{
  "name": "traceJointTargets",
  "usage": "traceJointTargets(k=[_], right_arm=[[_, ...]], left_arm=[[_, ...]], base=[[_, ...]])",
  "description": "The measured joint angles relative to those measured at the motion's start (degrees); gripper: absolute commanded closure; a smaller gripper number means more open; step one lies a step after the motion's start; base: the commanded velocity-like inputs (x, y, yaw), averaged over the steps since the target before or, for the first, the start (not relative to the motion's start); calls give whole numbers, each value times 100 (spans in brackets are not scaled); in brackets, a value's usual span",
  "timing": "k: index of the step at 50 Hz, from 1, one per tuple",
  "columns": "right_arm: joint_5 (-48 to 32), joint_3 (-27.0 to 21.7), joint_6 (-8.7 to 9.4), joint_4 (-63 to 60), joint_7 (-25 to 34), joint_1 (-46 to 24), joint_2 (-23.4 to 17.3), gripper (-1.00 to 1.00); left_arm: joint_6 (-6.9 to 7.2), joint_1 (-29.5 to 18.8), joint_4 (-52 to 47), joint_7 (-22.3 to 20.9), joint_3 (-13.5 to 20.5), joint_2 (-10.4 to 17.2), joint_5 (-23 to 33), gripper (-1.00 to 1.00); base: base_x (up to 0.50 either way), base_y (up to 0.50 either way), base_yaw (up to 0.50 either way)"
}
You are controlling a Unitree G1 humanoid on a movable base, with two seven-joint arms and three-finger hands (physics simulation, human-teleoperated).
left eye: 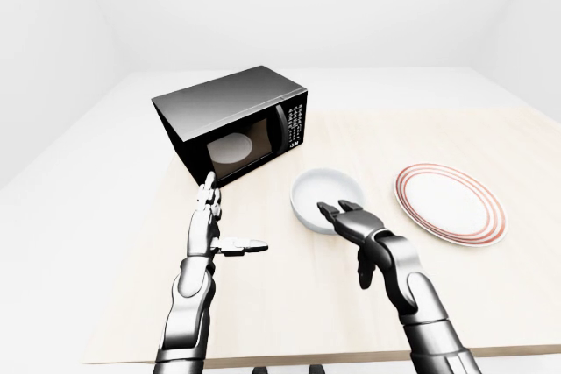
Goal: Pick up the white bowl and put it on the plate.
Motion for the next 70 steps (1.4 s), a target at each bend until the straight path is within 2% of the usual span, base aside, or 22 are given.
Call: traceJointTargets(k=[8,9,10,11,24,28,33,43,50,63,70], right_arm=[[-10,9,-4,65,0,-3,-2,-100],[-11,9,-4,66,0,-3,-3,-75],[-11,7,-5,65,0,-7,-4,-36],[-10,6,-5,63,0,-10,-4,100],[77,-19,20,58,-1,-161,5,100],[-76,-19,-66,74,0,-146,9,100],[-210,11,-67,70,0,-136,44,100],[-140,-32,-5,-25,0,-212,61,100],[6,-96,125,-113,0,-405,63,100],[573,-144,630,-348,0,-775,57,100],[812,-141,829,-446,0,-861,50,100]], left_arm=[[1,-4,4,4,2,-1,1,-100],[1,-5,4,4,2,-1,0,-100],[2,-5,5,5,2,-1,0,-100],[1,-6,6,5,2,0,0,-100],[-1,-9,10,6,1,0,0,-100],[-1,-9,11,6,1,0,1,-100],[-1,-11,12,7,1,0,0,-100],[-1,-9,11,7,3,0,0,-100],[0,-8,9,8,4,0,0,-100],[0,-9,10,9,2,0,0,-100],[-1,-10,11,7,2,1,0,-100]], base=[[0,0,0],[0,0,0],[0,0,0],[0,0,0],[0,0,0],[0,0,0],[0,0,0],[0,0,0],[0,0,0],[0,0,0],[0,0,0]])
